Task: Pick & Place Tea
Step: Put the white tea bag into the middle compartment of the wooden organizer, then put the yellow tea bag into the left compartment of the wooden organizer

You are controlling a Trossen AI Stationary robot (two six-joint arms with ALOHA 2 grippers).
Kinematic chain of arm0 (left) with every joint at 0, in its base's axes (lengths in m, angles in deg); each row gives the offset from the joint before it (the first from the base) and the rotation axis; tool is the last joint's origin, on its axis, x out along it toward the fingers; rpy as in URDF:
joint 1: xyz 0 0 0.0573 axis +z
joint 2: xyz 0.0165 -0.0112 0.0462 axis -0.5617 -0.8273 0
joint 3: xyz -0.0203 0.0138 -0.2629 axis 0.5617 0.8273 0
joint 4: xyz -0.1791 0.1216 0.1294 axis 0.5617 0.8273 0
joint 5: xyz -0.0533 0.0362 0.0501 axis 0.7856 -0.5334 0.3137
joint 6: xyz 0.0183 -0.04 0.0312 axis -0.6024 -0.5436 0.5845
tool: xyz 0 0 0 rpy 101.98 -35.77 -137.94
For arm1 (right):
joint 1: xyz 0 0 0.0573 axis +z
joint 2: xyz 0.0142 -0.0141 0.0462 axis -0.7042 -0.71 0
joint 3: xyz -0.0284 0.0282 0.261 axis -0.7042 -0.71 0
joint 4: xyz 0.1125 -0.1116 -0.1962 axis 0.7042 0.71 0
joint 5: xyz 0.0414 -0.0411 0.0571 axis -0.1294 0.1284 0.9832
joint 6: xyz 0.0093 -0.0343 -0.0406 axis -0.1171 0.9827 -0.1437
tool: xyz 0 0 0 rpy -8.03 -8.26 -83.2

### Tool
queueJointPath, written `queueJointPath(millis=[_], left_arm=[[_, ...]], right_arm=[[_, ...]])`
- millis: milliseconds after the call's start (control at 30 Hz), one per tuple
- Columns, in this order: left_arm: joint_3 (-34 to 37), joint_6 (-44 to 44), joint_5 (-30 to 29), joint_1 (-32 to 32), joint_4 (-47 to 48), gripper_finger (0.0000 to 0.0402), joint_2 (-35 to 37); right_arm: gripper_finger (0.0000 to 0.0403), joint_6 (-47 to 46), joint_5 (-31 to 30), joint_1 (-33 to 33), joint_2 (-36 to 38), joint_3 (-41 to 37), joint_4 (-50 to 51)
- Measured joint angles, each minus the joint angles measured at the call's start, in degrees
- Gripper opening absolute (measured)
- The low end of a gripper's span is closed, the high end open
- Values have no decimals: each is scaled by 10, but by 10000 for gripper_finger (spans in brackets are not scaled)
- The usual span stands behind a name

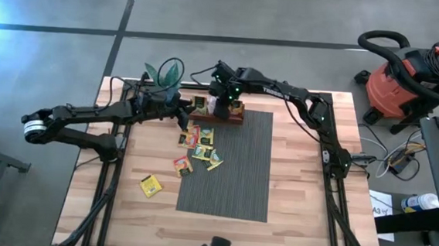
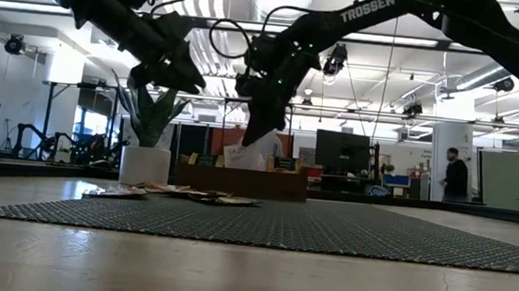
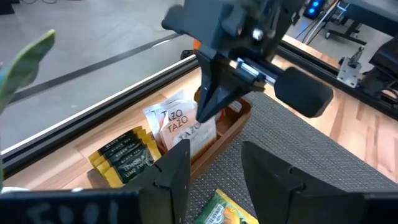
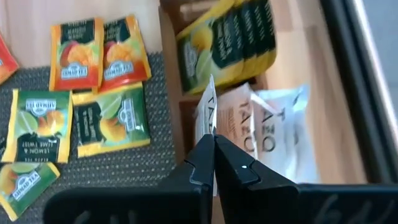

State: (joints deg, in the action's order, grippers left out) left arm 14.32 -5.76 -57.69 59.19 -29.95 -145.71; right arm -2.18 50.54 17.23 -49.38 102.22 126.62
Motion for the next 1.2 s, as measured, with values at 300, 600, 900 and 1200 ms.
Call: queueJointPath(millis=[300, 600, 900, 1200], left_arm=[[0, 4, -3, 0, 1, 138, 0], [0, 4, -3, 0, 3, 138, 0], [0, -9, -2, -1, 4, 138, 0], [0, -21, -2, -1, 17, 138, 0]], right_arm=[[8, -3, 0, -1, 0, -25, -1], [11, -2, -6, -1, 0, -19, -8], [67, -9, -6, -1, 5, -19, -7], [135, 17, -50, -1, 9, 28, 23]])
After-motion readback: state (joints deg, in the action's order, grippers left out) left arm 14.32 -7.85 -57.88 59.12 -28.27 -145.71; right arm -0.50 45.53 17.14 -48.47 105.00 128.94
